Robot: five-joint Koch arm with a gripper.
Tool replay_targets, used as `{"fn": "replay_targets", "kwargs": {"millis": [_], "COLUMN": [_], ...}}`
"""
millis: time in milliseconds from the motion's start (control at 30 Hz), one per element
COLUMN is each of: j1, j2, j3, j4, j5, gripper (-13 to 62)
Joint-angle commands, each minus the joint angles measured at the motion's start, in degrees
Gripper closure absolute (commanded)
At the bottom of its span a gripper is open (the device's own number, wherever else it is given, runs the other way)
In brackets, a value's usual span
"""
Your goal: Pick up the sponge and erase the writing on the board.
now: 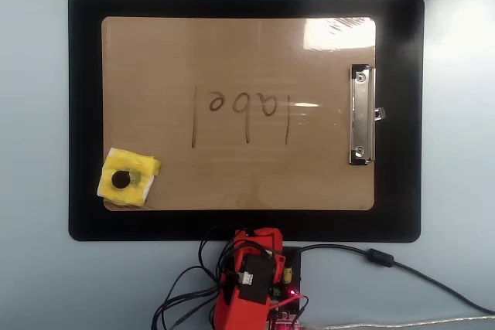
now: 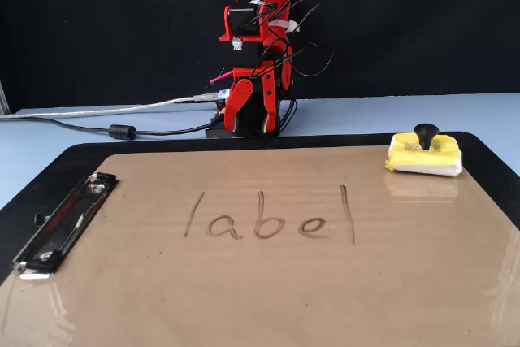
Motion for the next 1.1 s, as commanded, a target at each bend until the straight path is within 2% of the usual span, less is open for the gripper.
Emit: {"fn": "replay_targets", "kwargs": {"millis": [0,500,567,667,800,867,1067], "j1": [-0.18,-0.62,-5.63,-25.22,-46.76,-53.53,-62.23], "j2": [1.93,2.11,1.85,1.41,-7.73,-10.28,-9.49], "j3": [-0.53,-0.53,-4.13,-7.65,-7.21,-5.54,5.89], "j4": [8.09,3.78,-6.42,-27.86,-66.01,-75.59,-107.75], "j5": [-0.26,-0.97,-1.14,-4.13,-16.08,-18.46,-25.4], "gripper": [14.9,15.3,15.7,16.3,16.9,17.8,18.7]}}
